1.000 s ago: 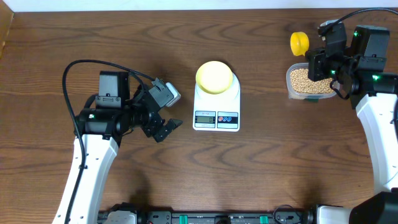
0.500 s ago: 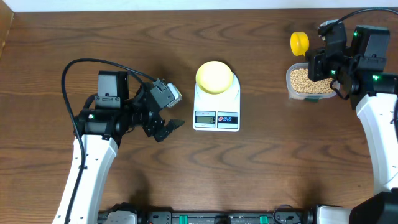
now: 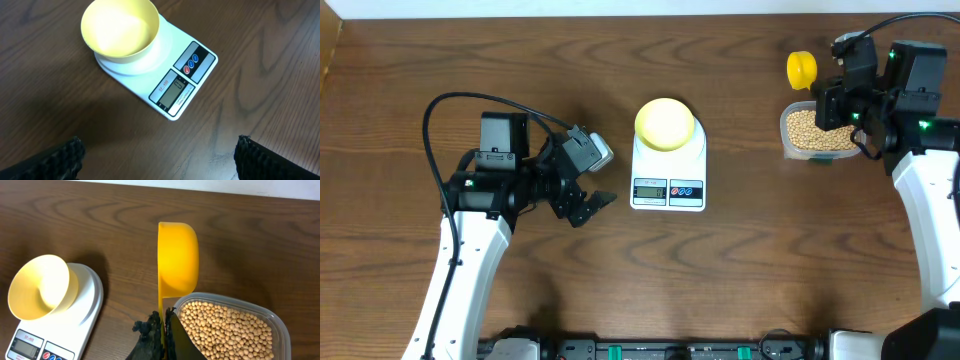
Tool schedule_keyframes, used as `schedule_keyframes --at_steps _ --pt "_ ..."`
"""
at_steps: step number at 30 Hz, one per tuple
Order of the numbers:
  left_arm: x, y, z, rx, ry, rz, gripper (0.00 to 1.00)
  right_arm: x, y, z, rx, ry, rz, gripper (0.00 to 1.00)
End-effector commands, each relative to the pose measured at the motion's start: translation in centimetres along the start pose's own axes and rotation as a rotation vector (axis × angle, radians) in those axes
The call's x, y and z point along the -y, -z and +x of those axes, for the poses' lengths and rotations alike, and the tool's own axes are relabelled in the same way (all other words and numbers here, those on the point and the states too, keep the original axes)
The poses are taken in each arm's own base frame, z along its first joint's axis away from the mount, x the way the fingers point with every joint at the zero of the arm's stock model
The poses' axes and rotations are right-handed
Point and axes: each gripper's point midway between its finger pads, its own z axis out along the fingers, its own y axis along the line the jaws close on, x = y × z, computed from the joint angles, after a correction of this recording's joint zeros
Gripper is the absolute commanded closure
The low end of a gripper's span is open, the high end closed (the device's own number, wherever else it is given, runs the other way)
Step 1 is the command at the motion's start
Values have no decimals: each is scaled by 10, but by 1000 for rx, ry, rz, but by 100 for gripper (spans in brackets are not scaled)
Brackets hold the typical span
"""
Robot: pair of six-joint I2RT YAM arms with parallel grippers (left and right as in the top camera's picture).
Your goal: Scoop item into bowl and weigh 50g on scale
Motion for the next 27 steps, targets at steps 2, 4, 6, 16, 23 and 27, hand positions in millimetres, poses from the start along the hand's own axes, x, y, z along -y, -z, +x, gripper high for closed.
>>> schedule_keyframes --at_steps 2,4,6,16,23,27 --pt "-2 -1 2 -5 -9 -1 2 0 -2 1 -3 -4 -9 99" --pt "-2 -1 2 -5 -9 -1 2 0 -2 1 -3 -5 -9 99" --pt "-2 -1 2 -5 -9 -1 2 0 -2 0 -1 -15 -9 99" --pt "-2 -1 2 -5 -9 -1 2 -4 -2 3 -11 -33 -29 99" --pt "-2 -1 2 -5 -9 -1 2 -5 -1 10 -39 -47 -33 99" --pt "-2 -1 2 -5 -9 -1 2 -5 -1 13 -53 -52 -35 99"
